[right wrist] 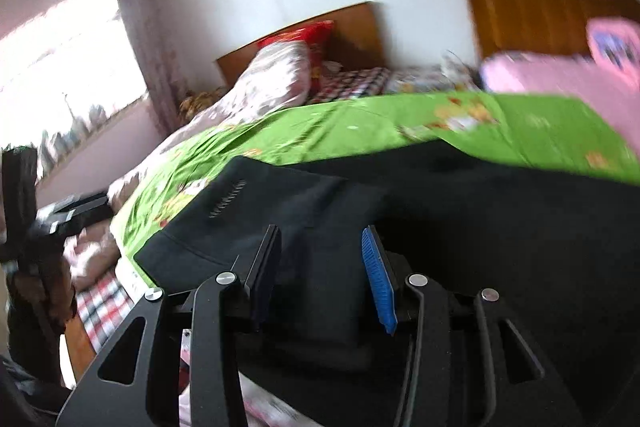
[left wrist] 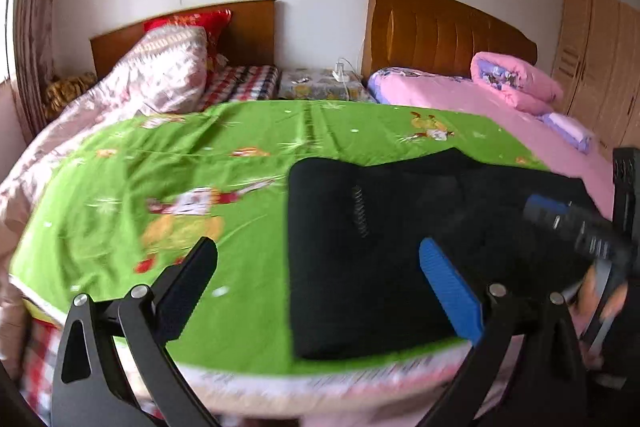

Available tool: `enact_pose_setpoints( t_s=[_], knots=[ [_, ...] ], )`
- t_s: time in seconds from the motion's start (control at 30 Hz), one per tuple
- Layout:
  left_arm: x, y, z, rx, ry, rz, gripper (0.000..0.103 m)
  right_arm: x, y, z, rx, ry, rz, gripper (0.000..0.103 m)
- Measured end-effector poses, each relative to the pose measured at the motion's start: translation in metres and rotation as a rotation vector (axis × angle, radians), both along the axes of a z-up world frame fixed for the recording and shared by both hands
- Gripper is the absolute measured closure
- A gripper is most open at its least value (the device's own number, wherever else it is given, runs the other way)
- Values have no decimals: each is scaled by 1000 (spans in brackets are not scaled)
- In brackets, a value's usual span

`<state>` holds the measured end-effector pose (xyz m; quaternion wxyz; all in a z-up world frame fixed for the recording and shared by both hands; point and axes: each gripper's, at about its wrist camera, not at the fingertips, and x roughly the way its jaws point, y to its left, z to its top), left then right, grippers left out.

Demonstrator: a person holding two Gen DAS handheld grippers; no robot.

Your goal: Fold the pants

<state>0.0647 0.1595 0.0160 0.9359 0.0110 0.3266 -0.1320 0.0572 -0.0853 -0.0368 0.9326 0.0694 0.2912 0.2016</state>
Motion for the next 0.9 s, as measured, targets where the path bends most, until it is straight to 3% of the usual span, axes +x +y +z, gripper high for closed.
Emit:
enact_pose_setpoints(
  t_s=[0.1, 0.17, 0.23, 0.3, 0.4, 0.6, 0.67, 0.8, 0.9],
  knots=[
    [24, -31, -25, 73, 45, -12, 2, 5, 29, -8, -111, 20, 64, 56],
    [31, -50, -49, 162, 72, -17, 2, 3, 42, -23, -211, 46, 86, 51],
    [31, -62, -72, 241, 88, -14, 1, -5, 46, -33, -275, 16, 103, 48],
    [25, -59, -77, 231, 57, -2, 1, -12, 44, -37, -279, -14, 111, 47],
    [30, -51, -79, 177, 97, 3, 1, -12, 37, -40, -240, -1, 114, 47],
    [29, -50, -80, 180, 90, 13, 1, -10, 34, -38, -211, 24, 114, 45],
    [29, -50, -80, 183, 90, 15, 1, -5, 33, -26, -205, 46, 98, 38],
    [29, -49, -81, 173, 93, 20, 1, 3, 34, 4, -243, -39, 65, 21],
    [29, -48, -81, 172, 89, 21, 1, 25, 41, 0, -307, -21, 70, 17]
  ],
)
